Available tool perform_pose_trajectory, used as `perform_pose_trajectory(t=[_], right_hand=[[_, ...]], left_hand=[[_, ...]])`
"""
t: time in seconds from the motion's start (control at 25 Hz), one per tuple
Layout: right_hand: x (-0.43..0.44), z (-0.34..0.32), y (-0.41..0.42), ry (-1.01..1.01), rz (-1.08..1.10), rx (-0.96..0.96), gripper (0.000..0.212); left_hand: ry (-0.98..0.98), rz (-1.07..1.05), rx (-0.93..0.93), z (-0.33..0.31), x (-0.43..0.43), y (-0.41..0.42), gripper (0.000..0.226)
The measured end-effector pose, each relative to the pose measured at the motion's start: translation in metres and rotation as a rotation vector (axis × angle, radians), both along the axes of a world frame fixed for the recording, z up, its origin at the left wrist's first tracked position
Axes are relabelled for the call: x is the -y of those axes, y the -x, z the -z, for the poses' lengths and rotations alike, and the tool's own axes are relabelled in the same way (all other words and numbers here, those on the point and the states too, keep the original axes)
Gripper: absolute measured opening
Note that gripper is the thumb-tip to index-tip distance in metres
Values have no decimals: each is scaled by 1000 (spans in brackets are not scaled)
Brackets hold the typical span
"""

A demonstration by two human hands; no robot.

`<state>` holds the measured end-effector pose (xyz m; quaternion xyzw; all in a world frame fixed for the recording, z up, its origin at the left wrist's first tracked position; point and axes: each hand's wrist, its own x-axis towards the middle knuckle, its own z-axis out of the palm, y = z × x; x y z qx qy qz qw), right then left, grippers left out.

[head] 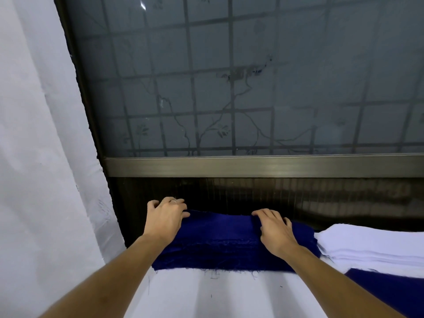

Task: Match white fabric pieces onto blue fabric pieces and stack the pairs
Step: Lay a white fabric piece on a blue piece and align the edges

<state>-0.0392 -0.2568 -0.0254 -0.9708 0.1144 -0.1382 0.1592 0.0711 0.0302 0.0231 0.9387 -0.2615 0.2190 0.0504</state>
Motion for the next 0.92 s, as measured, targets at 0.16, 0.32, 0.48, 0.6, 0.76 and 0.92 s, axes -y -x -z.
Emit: perform_pose_trajectory(t=[0.16,0.32,0.48,0.6,0.76,0.92], right_hand=[[-30,-16,-7,-4,-134,179,69],[-80,-38,-19,-54,-356,296,43],[-88,-51,-10,-58,-360,272,23],[-72,-62,11,-178,-293,210,23],[-46,-78,42,-237,-177,144,47],[-24,-91,79,-233,-163,93,57]], left_hand=[[-6,147,8,-15,2,18,26],[41,230,7,-39,9,44,20],[110,237,-13,-58,3,63,18],[291,207,-67,-71,-9,71,20],[403,145,-45,-87,-19,84,24],[430,100,-55,-95,-23,104,26]])
